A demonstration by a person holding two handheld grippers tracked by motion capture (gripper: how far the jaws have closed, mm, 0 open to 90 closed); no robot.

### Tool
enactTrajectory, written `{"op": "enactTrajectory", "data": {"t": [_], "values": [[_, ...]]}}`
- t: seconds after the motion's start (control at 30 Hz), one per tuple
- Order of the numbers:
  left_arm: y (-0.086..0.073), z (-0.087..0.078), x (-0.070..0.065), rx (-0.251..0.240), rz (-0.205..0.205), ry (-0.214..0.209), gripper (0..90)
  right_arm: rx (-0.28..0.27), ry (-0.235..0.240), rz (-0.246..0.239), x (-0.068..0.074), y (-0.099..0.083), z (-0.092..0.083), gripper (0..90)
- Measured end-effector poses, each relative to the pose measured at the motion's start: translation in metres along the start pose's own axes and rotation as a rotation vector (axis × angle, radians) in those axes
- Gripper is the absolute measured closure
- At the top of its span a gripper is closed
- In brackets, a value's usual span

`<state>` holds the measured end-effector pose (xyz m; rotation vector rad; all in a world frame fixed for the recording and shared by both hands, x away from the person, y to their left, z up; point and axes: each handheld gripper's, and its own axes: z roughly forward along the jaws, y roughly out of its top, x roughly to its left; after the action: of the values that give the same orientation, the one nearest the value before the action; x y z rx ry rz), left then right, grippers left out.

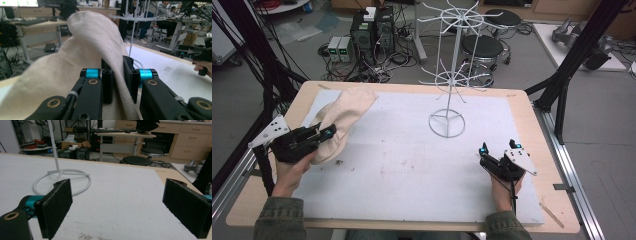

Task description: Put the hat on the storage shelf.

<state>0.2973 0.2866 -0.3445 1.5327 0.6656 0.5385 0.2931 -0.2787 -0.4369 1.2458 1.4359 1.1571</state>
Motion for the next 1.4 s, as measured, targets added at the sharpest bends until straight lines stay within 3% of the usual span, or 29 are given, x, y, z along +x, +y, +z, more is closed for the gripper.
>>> {"op": "enactTrajectory", "data": {"t": [0.37, 0.7, 0.97, 1.4], "values": [[0.016, 0.016, -0.011, -0.047, 0.011, -0.02, 82.6, -0.007, 0.003, 0.0, 0.0, 0.001, -0.001, 8.2], [0.044, 0.024, -0.018, -0.118, 0.048, -0.006, 82.8, -0.014, 0.004, 0.015, -0.001, 0.001, -0.002, 8.2], [0.062, 0.033, -0.023, -0.158, 0.075, -0.03, 82.8, -0.018, 0.006, 0.016, -0.001, 0.001, -0.002, 8.2], [0.089, 0.043, -0.028, -0.247, 0.088, -0.035, 82.8, -0.022, 0.012, 0.021, 0.0, 0.001, -0.002, 8.2]]}}
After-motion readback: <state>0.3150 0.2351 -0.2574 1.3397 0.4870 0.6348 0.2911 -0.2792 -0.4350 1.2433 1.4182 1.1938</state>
